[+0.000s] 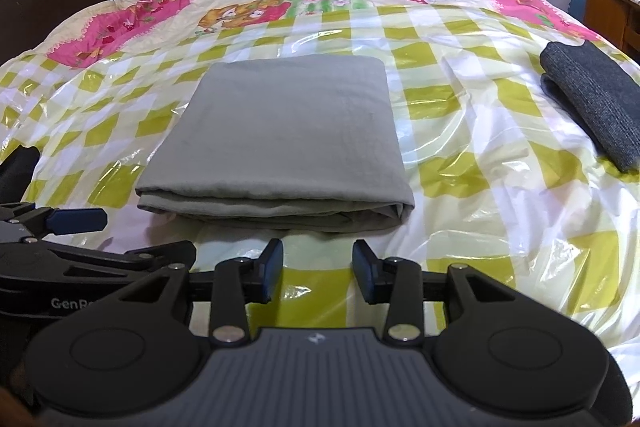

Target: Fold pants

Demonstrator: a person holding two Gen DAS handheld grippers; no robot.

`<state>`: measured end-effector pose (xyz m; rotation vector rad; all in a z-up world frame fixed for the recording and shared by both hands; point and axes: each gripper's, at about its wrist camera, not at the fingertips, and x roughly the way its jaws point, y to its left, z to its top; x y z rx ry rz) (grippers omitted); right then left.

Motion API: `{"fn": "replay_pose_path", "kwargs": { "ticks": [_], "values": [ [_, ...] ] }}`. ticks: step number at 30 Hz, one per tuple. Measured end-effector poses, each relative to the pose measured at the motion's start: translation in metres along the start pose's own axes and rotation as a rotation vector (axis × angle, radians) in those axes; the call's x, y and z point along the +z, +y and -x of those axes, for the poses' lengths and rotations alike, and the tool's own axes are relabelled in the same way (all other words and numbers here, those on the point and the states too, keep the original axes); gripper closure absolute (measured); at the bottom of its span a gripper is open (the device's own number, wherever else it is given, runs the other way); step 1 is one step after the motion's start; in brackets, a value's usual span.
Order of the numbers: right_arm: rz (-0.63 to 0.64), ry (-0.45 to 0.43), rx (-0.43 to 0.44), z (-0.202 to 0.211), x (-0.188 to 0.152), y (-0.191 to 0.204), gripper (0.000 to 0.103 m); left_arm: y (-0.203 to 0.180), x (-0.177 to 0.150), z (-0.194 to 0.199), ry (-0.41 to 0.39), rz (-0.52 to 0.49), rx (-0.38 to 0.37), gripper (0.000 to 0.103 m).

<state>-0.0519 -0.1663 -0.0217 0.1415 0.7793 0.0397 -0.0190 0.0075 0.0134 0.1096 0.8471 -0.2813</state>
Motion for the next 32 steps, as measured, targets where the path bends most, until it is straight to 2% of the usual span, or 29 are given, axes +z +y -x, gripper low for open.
{"fn": "replay_pose_path", "kwargs": {
  "ticks": [8, 14, 32],
  "values": [
    [-0.008, -0.003, 0.003, 0.0011, -0.0002, -0.0012, 0.064, 0.0002, -0.0004, 0.0005, 0.0, 0.008, 0.004, 0.0],
    [-0.02, -0.001, 0.014, 0.0018, -0.0006, -0.0029, 0.064, -0.0006, 0.0002, -0.0028, 0.02, 0.001, 0.037, 0.0],
    [-0.008, 0.006, 0.027, 0.0005, -0.0013, -0.0014, 0.064, 0.0014, -0.0002, -0.0012, 0.004, 0.01, 0.039, 0.0]
  ]
}}
